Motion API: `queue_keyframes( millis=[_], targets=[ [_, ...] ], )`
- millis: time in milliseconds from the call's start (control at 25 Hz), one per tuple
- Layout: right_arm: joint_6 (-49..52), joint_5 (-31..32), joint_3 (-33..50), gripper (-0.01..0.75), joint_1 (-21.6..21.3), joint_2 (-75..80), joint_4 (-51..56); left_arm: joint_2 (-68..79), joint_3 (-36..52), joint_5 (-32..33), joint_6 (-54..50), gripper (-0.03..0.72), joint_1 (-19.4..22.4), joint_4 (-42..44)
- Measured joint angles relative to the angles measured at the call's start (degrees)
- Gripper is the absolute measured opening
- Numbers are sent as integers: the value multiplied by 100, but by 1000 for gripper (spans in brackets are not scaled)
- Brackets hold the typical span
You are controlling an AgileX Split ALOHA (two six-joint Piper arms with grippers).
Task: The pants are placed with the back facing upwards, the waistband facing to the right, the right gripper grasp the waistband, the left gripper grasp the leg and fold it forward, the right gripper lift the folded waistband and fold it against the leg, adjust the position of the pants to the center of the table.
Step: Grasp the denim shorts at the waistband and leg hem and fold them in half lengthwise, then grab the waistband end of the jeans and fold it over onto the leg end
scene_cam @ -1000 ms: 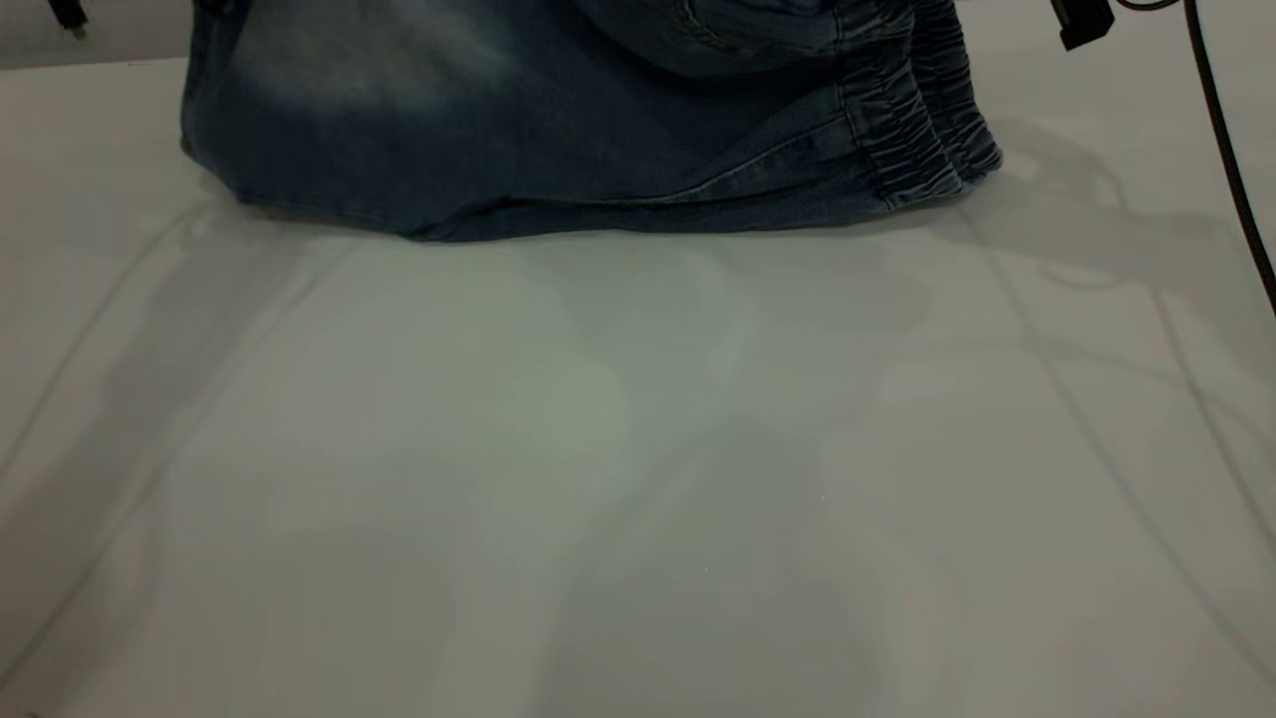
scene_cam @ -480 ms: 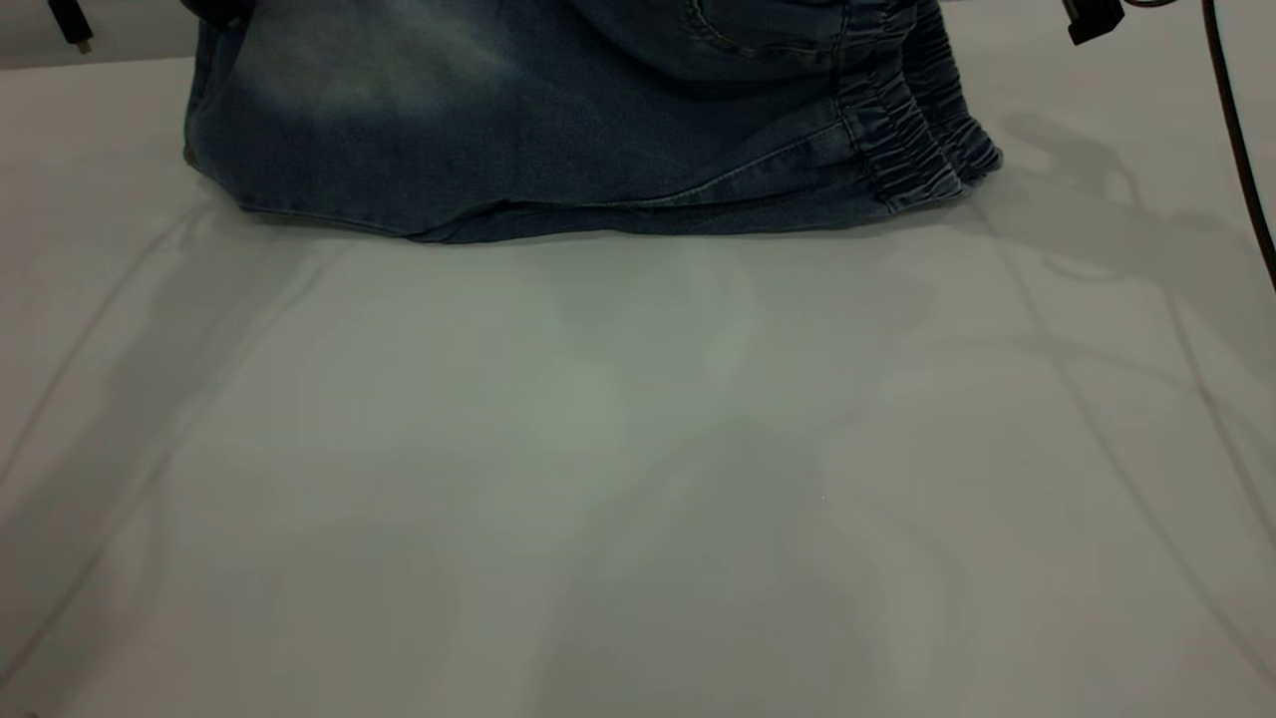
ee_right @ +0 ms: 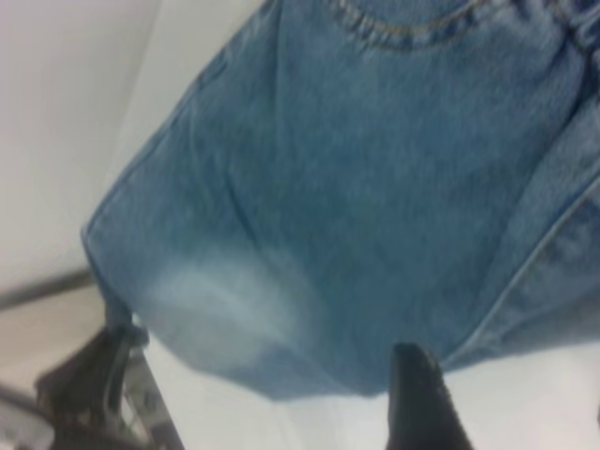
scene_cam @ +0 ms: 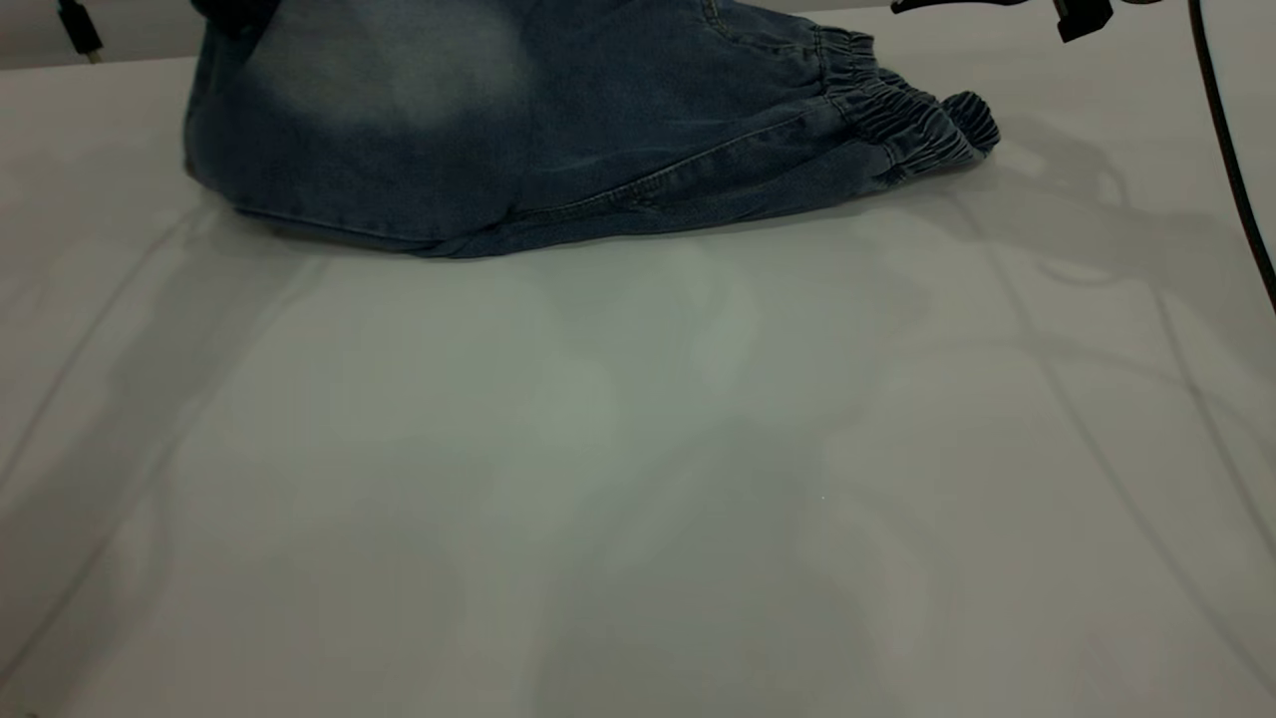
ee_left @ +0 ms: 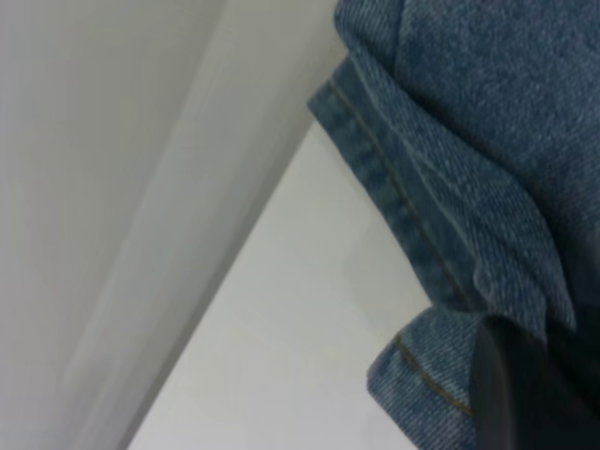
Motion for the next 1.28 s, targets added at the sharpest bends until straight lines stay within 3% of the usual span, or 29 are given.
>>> queue_keyframes(
  millis=[240, 440, 640, 920, 1280],
  targets=[
    [-104, 264, 0, 344, 0, 0, -589, 34, 0, -397, -448, 102, 0, 21],
    [-55, 586, 0, 346, 0, 0, -1496, 36, 0, -549, -516, 309, 0, 21],
    [-30, 357, 5, 346, 0, 105, -2152, 36, 0, -428, -1018, 491, -27, 9],
    [-506, 204, 0, 346, 5, 598, -2065, -58, 0, 229, -1484, 520, -448, 9],
    [-1272, 101, -4, 347, -220, 608, -2180, -56, 0, 450, -1472, 521, -1039, 4]
  ],
)
